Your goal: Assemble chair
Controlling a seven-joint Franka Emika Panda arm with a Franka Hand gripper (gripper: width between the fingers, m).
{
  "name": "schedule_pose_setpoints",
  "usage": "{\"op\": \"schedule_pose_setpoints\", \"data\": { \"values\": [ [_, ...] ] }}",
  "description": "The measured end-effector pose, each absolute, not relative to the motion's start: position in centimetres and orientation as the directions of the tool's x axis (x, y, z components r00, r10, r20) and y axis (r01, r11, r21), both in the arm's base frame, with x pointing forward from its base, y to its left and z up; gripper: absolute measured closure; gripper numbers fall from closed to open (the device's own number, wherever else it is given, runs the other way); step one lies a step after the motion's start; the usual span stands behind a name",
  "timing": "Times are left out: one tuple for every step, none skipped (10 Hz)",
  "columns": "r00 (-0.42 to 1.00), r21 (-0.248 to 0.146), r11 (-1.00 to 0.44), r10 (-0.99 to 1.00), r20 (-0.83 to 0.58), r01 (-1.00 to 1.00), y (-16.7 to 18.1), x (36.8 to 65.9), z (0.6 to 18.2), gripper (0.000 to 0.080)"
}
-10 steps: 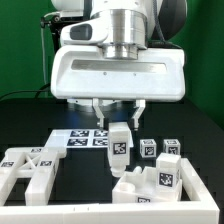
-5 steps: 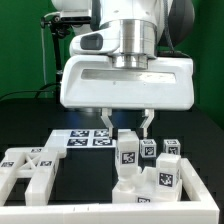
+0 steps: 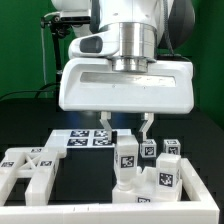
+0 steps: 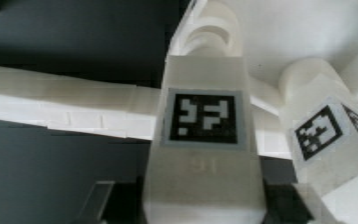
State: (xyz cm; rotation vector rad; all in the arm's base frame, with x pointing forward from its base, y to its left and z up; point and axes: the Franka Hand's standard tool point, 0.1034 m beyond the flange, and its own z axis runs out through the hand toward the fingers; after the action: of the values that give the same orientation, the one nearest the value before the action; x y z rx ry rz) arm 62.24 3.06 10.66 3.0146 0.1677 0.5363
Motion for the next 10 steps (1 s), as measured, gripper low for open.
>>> {"op": "schedule_pose_setpoints", "data": {
  "values": [
    [0.934, 0.094, -0.991, 0.121, 0.336, 0.095, 3.1, 62.2, 10.4, 0.0512],
    [0.935, 0.094, -0.991, 0.123, 0.332, 0.097, 3.2, 62.0, 10.1, 0.0512],
    [0.937, 0.095, -0.991, 0.125, 0.327, 0.099, 3.3, 61.9, 9.8, 0.0512],
    [0.937, 0.096, -0.990, 0.125, 0.327, 0.099, 3.3, 61.9, 9.7, 0.0512],
    [0.936, 0.096, -0.990, 0.126, 0.328, 0.099, 3.3, 61.9, 9.6, 0.0512],
    [0.935, 0.097, -0.990, 0.127, 0.331, 0.100, 3.3, 61.9, 9.5, 0.0512],
    [0.931, 0.100, -0.990, 0.129, 0.342, 0.100, 3.3, 62.0, 9.5, 0.0512],
    [0.921, 0.105, -0.989, 0.132, 0.366, 0.100, 3.2, 62.0, 9.3, 0.0512],
    [0.921, 0.105, -0.989, 0.132, 0.367, 0.100, 3.2, 62.0, 9.4, 0.0512],
    [0.921, 0.105, -0.989, 0.132, 0.366, 0.100, 3.2, 62.0, 9.4, 0.0512]
  ]
}}
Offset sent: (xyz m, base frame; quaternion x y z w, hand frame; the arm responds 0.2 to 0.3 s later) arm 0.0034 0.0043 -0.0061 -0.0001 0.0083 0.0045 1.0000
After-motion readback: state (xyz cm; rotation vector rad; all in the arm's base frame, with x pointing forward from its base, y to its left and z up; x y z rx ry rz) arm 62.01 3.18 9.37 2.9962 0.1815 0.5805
